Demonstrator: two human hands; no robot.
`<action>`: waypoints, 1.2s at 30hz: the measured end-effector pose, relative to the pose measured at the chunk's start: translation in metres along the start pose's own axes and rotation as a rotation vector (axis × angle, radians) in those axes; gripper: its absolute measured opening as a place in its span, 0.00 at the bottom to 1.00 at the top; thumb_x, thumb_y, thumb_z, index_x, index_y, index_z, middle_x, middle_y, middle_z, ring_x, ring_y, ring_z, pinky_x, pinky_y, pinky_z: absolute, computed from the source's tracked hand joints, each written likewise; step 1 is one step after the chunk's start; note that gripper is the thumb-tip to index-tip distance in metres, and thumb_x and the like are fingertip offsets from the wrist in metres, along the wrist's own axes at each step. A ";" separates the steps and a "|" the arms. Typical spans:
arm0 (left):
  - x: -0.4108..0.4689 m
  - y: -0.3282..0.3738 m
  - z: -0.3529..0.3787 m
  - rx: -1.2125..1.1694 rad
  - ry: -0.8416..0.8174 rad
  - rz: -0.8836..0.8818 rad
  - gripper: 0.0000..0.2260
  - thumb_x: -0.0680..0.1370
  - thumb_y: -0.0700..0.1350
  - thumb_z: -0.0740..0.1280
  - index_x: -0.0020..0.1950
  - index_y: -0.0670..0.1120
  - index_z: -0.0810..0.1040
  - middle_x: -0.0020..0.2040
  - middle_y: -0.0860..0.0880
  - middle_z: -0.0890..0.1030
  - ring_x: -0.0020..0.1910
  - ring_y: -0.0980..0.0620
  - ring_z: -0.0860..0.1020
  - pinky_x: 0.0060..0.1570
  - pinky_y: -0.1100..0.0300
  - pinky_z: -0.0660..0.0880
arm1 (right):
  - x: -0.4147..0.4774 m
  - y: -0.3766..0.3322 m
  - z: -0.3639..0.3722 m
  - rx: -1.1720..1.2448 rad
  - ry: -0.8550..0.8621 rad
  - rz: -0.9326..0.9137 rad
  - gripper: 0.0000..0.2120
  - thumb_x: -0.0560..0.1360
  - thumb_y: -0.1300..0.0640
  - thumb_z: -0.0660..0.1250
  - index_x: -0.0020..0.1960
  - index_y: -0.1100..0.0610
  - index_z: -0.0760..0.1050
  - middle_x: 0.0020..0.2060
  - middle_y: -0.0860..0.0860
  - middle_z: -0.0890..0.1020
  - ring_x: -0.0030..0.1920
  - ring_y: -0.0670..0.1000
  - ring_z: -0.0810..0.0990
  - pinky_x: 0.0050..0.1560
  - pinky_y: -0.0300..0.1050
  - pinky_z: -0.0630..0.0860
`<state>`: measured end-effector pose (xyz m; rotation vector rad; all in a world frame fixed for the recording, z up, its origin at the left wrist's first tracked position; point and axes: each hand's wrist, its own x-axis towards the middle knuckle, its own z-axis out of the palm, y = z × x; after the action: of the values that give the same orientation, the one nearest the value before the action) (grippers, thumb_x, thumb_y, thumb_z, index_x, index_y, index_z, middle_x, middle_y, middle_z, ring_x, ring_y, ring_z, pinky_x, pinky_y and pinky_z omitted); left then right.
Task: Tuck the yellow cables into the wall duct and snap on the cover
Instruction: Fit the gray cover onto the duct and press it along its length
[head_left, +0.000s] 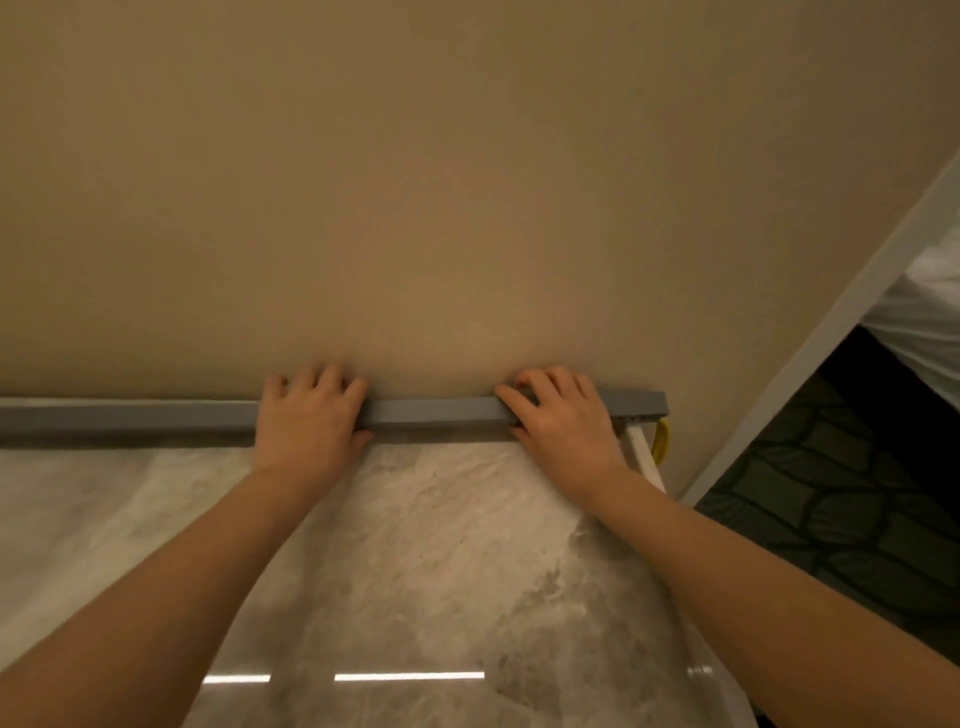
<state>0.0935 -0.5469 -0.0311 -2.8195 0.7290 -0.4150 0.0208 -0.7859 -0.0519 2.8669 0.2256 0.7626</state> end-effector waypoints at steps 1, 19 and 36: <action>-0.005 0.001 -0.002 0.000 0.002 -0.025 0.19 0.71 0.55 0.69 0.56 0.47 0.74 0.55 0.44 0.76 0.54 0.42 0.73 0.51 0.49 0.66 | 0.000 -0.004 -0.003 -0.007 -0.009 0.018 0.18 0.64 0.56 0.76 0.53 0.54 0.79 0.45 0.53 0.81 0.43 0.57 0.78 0.41 0.47 0.74; -0.186 -0.110 -0.078 -0.032 -0.076 -0.154 0.20 0.76 0.55 0.61 0.66 0.51 0.66 0.64 0.49 0.70 0.63 0.46 0.68 0.61 0.50 0.64 | 0.041 -0.200 -0.090 0.388 -0.076 -0.178 0.19 0.76 0.49 0.63 0.64 0.55 0.70 0.55 0.54 0.77 0.55 0.57 0.74 0.53 0.50 0.70; -0.429 -0.333 -0.101 -0.023 -0.145 -0.368 0.19 0.77 0.54 0.58 0.67 0.52 0.64 0.64 0.51 0.71 0.61 0.48 0.69 0.58 0.52 0.65 | 0.075 -0.520 -0.172 0.561 -0.137 -0.359 0.19 0.78 0.45 0.57 0.67 0.51 0.66 0.60 0.51 0.75 0.58 0.54 0.74 0.52 0.50 0.74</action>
<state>-0.1507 -0.0594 0.0570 -2.9666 0.1850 -0.2521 -0.0548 -0.2447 0.0276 3.2114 1.0515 0.4853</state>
